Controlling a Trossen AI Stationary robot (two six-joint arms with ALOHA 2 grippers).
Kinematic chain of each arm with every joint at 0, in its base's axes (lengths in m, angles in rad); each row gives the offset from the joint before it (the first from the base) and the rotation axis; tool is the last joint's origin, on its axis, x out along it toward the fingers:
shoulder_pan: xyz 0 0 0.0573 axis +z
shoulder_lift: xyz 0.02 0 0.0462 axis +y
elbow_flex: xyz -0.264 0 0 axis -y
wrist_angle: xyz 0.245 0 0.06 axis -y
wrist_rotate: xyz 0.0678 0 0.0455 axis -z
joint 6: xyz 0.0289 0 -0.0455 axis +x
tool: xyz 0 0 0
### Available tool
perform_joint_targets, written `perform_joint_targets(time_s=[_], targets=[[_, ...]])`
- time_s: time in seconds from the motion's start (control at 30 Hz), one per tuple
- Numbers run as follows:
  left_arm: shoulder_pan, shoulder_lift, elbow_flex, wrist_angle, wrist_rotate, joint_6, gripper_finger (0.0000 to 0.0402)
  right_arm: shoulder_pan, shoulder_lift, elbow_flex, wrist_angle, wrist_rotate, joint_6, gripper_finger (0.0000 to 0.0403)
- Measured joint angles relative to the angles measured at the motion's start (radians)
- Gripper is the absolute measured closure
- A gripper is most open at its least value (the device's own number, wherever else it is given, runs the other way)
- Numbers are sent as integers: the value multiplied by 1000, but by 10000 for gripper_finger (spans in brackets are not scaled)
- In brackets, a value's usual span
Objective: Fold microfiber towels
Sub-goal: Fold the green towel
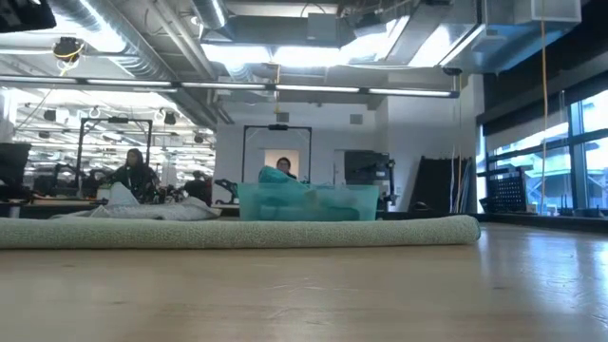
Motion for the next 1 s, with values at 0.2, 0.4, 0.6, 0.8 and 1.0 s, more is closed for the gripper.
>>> perform_joint_targets(time_s=[0.2, 0.4, 0.6, 0.8, 1.0], targets=[[-23, 30, 0, -110, -6, 219, 303, -9, 28, 0, -7, 137, 148, 264], [-45, 81, -44, -170, -48, 271, 254, -38, 70, 0, 108, 162, 256, 264], [-70, 81, -100, -77, 5, 248, 193, -59, 124, 0, 108, 84, 213, 264], [-87, 97, -101, 52, -19, 248, 157, -64, 132, 0, 110, 110, 265, 264], [-81, 218, -101, 38, -52, 248, 154, -63, 132, 0, 119, 97, 239, 264]])
